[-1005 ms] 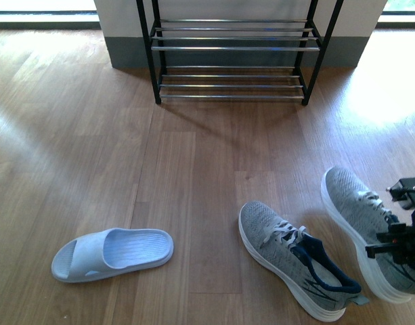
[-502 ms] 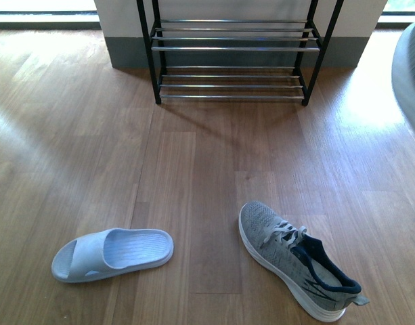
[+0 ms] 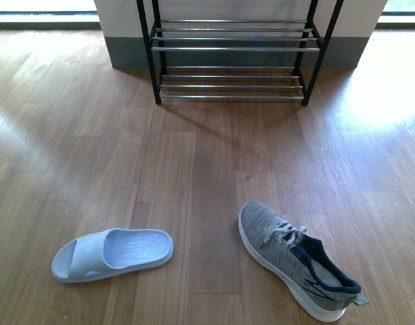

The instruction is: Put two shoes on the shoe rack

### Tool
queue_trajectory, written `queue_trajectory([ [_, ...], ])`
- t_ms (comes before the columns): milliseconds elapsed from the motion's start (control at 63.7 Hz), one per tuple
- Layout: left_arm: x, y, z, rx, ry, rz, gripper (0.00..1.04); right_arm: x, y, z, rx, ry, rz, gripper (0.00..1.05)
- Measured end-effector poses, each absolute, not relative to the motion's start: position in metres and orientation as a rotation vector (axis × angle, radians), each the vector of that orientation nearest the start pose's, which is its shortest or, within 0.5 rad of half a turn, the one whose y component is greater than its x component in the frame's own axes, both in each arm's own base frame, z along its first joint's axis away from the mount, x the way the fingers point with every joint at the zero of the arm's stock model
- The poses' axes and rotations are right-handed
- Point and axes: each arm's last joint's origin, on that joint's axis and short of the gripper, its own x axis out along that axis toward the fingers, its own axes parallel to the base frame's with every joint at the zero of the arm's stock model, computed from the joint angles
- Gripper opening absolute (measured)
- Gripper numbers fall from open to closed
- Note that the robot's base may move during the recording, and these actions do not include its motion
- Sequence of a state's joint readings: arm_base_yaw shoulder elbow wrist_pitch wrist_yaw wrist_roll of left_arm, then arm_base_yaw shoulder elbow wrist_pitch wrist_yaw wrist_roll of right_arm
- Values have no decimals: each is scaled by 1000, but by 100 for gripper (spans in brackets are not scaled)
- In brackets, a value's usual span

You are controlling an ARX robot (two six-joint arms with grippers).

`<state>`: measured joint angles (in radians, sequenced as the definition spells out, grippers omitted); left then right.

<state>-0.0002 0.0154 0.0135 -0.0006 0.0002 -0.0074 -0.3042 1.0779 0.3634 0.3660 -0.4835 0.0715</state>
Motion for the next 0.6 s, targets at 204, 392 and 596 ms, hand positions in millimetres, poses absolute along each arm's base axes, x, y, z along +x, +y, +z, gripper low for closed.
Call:
queue_trajectory([
  [204, 98, 0, 167, -8, 2, 2, 95, 202, -49, 189, 207, 329, 179, 2],
  [392, 98, 0, 167, -8, 2, 2, 95, 202, -49, 189, 210, 330, 170, 2],
  [596, 98, 0, 167, -8, 2, 1, 95, 201, -49, 188, 211, 331, 168, 2],
])
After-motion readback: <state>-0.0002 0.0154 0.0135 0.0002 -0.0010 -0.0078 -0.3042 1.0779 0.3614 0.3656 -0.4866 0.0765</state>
